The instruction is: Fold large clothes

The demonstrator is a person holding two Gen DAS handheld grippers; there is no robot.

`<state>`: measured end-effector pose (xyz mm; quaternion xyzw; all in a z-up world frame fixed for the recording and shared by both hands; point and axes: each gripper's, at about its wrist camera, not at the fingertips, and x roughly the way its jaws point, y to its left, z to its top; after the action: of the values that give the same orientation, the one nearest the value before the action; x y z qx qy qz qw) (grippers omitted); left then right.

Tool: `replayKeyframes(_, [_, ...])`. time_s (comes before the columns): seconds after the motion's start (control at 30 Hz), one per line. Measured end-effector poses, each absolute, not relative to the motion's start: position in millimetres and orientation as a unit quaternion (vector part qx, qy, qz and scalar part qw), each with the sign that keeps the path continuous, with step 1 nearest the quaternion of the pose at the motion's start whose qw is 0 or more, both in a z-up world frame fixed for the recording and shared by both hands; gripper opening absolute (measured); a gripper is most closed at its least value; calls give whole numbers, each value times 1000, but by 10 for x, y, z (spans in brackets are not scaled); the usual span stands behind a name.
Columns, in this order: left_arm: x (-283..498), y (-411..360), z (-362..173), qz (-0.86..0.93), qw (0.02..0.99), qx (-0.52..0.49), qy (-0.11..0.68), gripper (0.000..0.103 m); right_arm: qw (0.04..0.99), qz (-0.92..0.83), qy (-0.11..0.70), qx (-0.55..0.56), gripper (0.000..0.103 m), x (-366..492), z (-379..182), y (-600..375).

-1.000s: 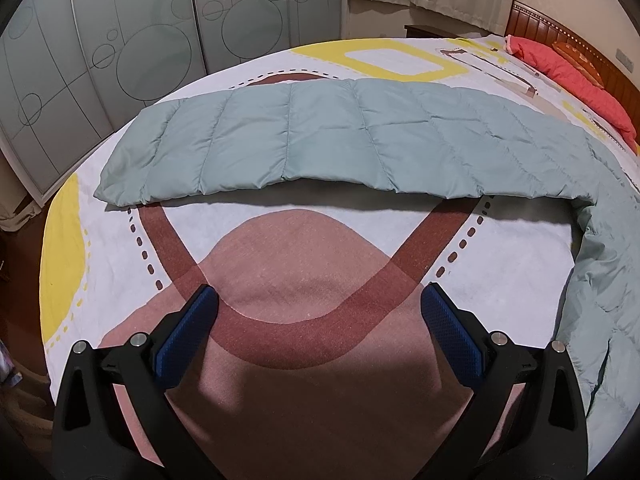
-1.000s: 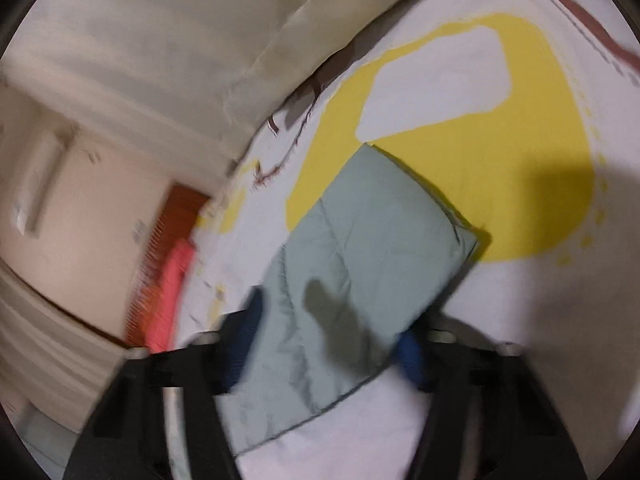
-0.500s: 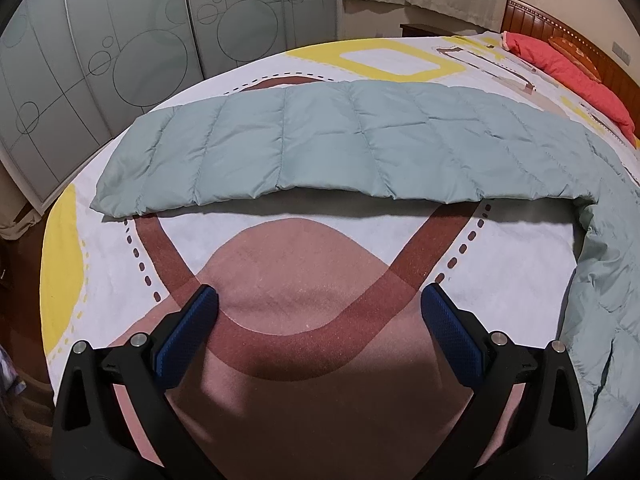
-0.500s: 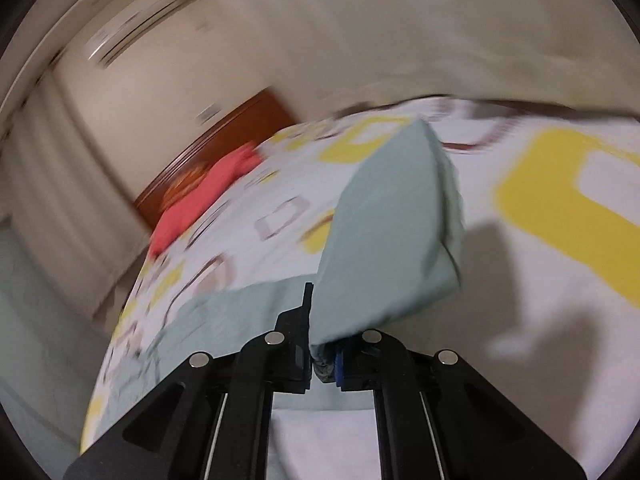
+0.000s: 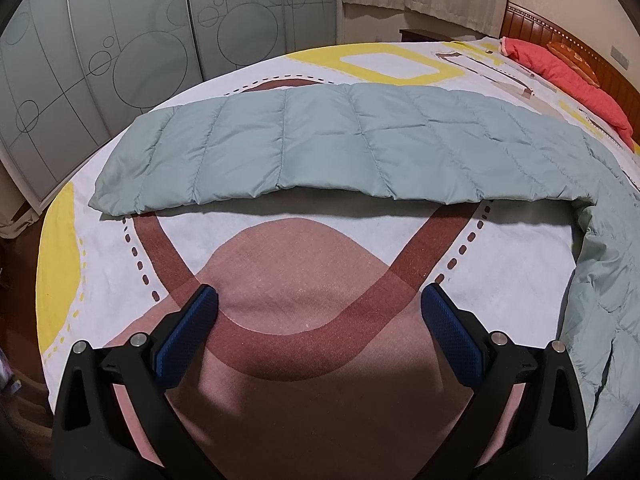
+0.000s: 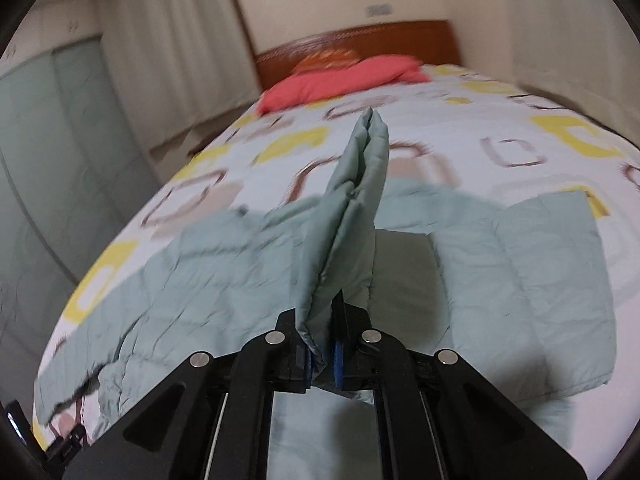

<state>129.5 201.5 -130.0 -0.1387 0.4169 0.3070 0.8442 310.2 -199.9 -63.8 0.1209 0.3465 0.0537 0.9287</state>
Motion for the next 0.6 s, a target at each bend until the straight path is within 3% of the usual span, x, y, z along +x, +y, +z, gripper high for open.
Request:
replayKeyframes(0.33, [1291, 2012, -1298, 308, 844, -138, 417, 101, 899, 117, 422, 33, 7, 3237, -1079, -1190])
replayKeyframes(0.43, [1292, 2013, -1297, 308, 844, -137, 417, 101, 891, 130, 435, 19, 12, 3254, -1121, -1068])
replayKeyframes(0.53, [1292, 2013, -1296, 308, 844, -137, 417, 101, 888, 146, 435, 24, 40, 3237, -1121, -1020])
replayKeyframes(0.57, [1292, 2014, -1296, 308, 844, -137, 417, 101, 886, 158, 435, 34, 58, 3220, -1112, -1015])
replayKeyframes(0.6, [1292, 2013, -1296, 308, 844, -137, 417, 101, 885, 167, 434, 39, 64, 3208, -1105, -989])
